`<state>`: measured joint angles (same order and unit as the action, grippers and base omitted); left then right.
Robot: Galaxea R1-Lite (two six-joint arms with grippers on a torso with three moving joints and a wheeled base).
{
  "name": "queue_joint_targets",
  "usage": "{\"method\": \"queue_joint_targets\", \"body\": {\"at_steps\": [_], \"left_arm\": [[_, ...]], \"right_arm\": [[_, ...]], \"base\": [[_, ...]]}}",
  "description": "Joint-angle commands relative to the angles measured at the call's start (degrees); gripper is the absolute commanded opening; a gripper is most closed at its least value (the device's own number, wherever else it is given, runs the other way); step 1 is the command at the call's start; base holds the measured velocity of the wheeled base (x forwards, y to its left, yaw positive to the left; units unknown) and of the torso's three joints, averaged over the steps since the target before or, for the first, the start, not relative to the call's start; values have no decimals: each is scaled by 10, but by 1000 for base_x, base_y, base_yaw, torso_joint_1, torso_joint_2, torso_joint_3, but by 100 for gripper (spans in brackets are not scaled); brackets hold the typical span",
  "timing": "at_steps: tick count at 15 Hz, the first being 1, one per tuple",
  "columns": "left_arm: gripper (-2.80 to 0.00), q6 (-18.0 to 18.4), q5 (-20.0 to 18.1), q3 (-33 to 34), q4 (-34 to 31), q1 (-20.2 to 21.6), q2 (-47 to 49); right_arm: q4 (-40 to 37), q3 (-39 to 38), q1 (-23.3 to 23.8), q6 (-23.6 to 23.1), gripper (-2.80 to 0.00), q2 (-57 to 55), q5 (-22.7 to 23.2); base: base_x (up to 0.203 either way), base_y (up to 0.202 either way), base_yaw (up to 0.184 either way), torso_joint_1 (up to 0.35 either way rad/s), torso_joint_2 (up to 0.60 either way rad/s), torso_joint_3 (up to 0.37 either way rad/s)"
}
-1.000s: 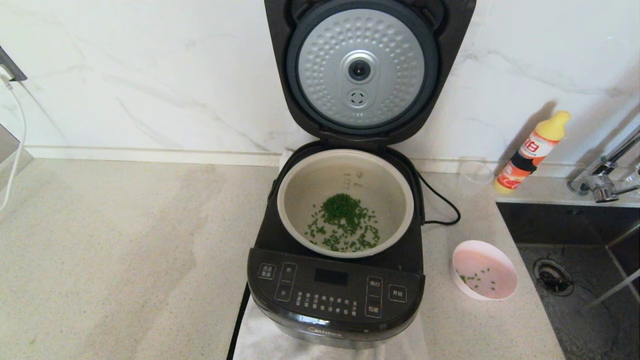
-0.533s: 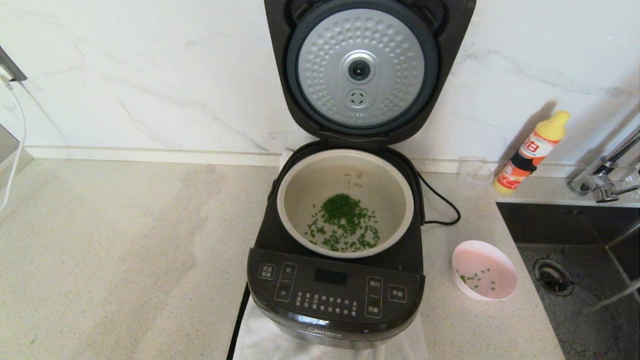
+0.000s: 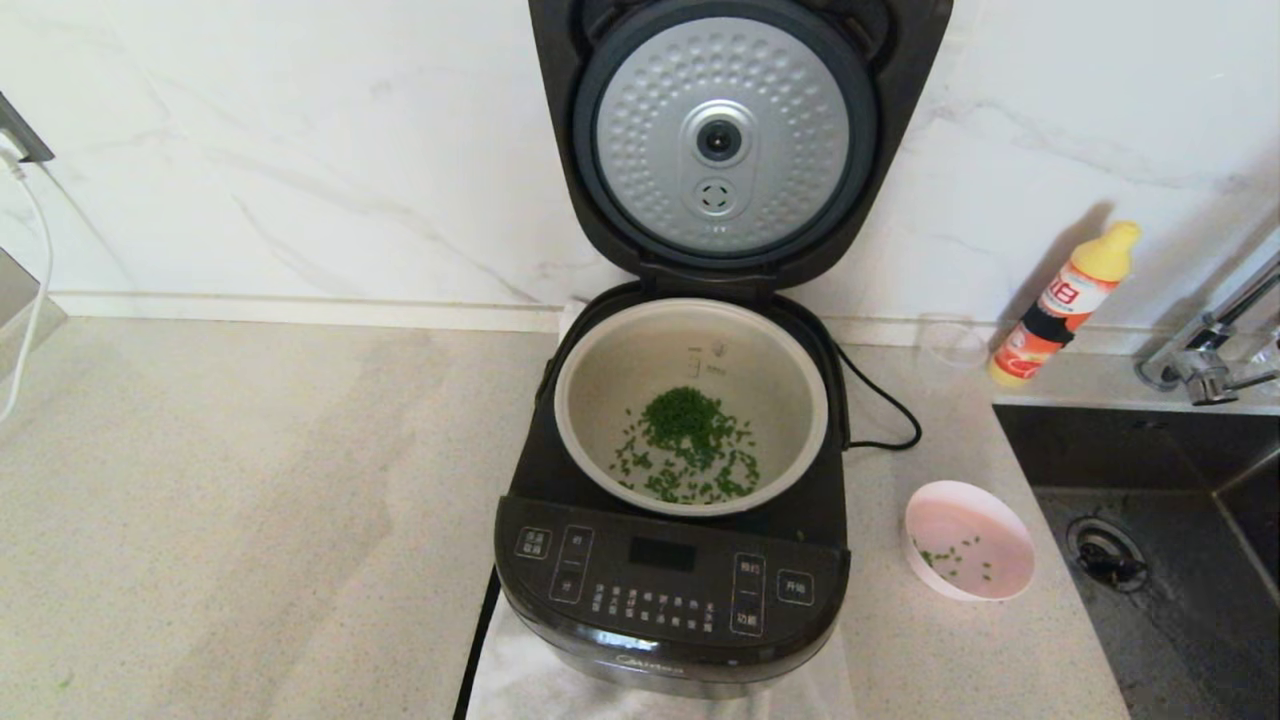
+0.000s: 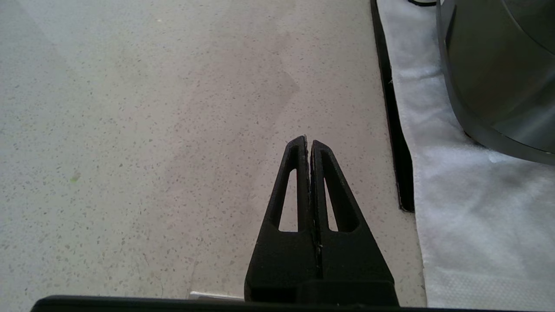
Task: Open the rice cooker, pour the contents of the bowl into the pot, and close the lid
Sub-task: Fill a bowl with water from the tap
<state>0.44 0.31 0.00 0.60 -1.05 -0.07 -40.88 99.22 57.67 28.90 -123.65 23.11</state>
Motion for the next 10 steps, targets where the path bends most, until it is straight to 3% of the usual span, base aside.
{"method": "queue_joint_targets", "body": {"at_steps": [1, 8, 10], "left_arm": [[-280, 0, 0, 5, 0, 0, 0], [-280, 0, 0, 5, 0, 0, 0], [-280, 0, 0, 5, 0, 0, 0]], "right_arm": [[-3, -1, -2, 2, -280, 3, 1], [-47, -26, -14, -16, -280, 59, -1], [-53, -70, -31, -63, -280, 100, -5]], "base": [[0, 0, 0, 0, 0, 0], [0, 0, 0, 0, 0, 0], [0, 0, 0, 0, 0, 0]]}}
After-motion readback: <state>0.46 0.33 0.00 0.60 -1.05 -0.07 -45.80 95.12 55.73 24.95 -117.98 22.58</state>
